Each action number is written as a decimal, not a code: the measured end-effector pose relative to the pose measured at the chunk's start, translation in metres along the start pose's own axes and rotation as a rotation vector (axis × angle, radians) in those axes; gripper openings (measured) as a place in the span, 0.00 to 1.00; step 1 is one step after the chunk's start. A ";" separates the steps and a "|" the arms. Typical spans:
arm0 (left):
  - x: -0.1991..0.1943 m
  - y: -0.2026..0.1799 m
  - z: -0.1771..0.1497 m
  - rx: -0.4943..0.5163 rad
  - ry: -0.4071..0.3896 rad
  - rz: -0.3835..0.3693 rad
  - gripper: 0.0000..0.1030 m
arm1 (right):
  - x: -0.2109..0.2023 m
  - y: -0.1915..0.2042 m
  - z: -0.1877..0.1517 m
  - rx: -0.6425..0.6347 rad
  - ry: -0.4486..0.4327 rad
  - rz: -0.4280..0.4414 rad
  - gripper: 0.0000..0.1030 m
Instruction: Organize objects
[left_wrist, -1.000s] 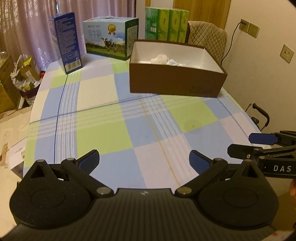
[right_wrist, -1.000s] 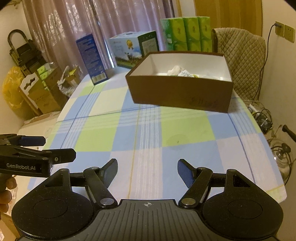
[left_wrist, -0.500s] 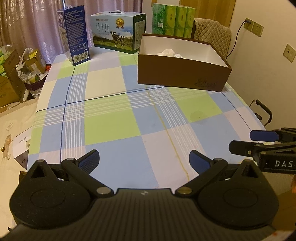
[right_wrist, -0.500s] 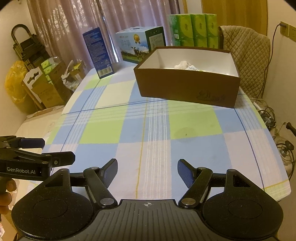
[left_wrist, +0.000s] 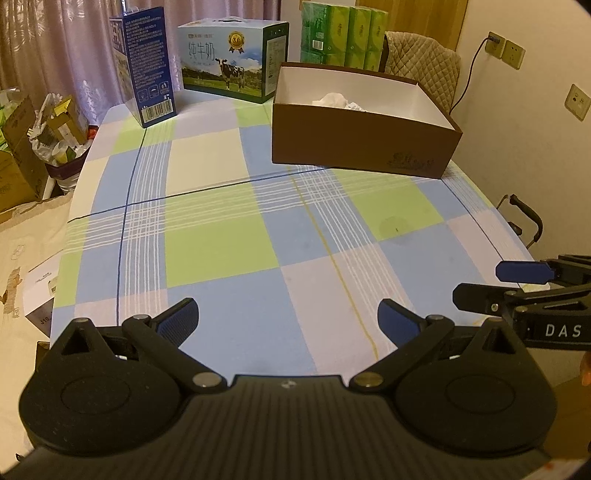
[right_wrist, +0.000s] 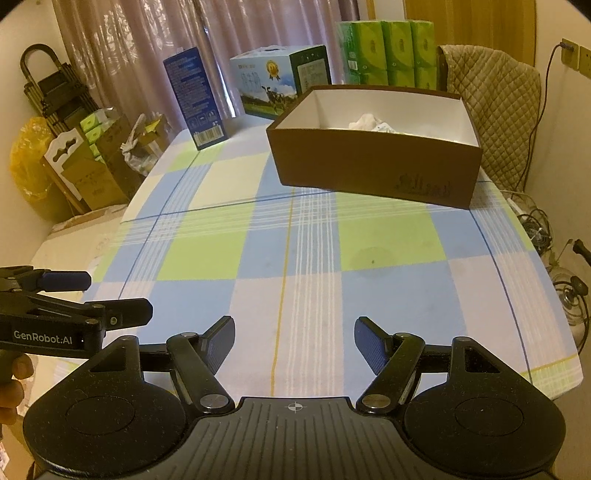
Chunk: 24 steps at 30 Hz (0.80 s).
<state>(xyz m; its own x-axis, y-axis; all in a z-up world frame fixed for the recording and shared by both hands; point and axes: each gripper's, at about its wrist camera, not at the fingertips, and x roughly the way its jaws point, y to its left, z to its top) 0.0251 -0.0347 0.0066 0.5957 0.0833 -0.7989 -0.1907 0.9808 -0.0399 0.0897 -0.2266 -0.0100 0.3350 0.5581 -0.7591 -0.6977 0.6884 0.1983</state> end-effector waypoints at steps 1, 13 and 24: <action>0.001 0.001 0.000 -0.001 0.000 0.000 0.99 | 0.000 0.000 0.000 0.000 0.000 0.000 0.67; 0.003 0.001 0.002 -0.007 0.002 0.001 0.99 | 0.002 0.000 0.002 0.001 0.001 -0.001 0.67; 0.006 0.001 0.005 -0.008 -0.001 -0.004 0.99 | 0.005 -0.002 0.005 0.005 0.002 -0.008 0.67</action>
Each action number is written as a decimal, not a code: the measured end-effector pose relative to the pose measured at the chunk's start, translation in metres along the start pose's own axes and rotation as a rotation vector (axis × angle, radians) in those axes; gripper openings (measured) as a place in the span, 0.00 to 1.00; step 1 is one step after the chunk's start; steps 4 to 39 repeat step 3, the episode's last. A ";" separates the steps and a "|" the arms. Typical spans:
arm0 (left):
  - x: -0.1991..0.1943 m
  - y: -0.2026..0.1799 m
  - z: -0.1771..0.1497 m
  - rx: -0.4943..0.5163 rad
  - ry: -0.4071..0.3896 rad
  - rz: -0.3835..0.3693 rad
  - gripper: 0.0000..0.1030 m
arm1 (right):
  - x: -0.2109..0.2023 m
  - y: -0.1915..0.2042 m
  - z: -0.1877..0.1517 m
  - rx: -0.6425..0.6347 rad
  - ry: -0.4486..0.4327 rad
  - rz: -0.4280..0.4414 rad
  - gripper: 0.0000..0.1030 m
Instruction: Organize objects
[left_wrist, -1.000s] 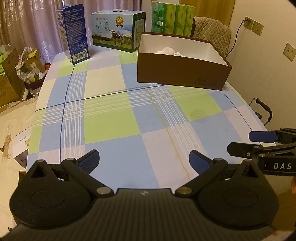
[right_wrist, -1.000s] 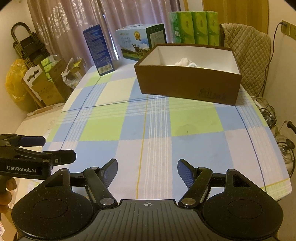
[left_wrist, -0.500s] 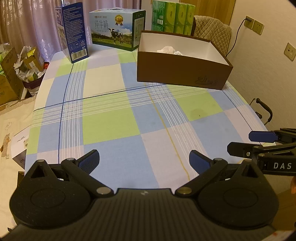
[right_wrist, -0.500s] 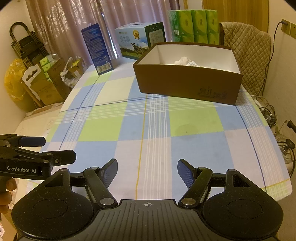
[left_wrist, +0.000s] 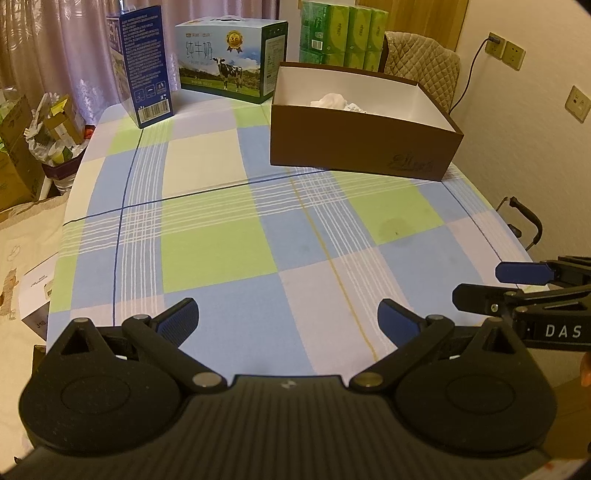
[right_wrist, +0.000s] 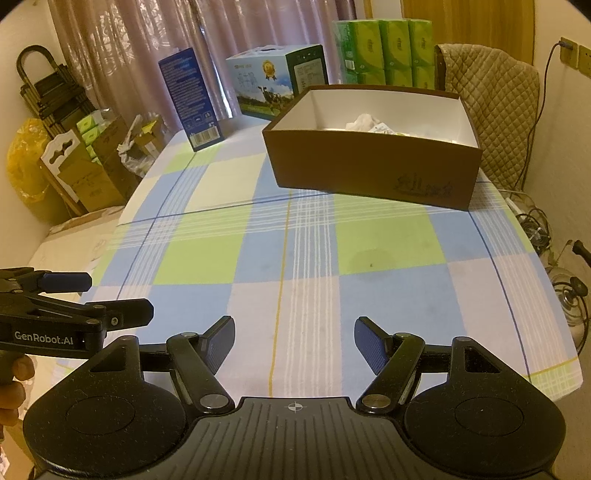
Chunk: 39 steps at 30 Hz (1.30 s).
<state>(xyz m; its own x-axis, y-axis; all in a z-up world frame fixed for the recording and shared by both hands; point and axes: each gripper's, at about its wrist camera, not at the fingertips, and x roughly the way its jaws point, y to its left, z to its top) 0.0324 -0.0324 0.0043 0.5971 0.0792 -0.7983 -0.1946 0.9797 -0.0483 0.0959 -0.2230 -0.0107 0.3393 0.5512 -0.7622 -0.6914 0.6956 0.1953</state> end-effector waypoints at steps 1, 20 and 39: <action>0.000 -0.001 0.001 0.001 -0.001 0.000 0.99 | 0.000 0.000 0.000 0.001 0.000 0.000 0.67; 0.001 -0.002 0.001 0.004 0.000 -0.002 0.99 | 0.000 -0.001 0.000 0.001 -0.001 0.000 0.67; 0.001 -0.002 0.001 0.004 0.000 -0.002 0.99 | 0.000 -0.001 0.000 0.001 -0.001 0.000 0.67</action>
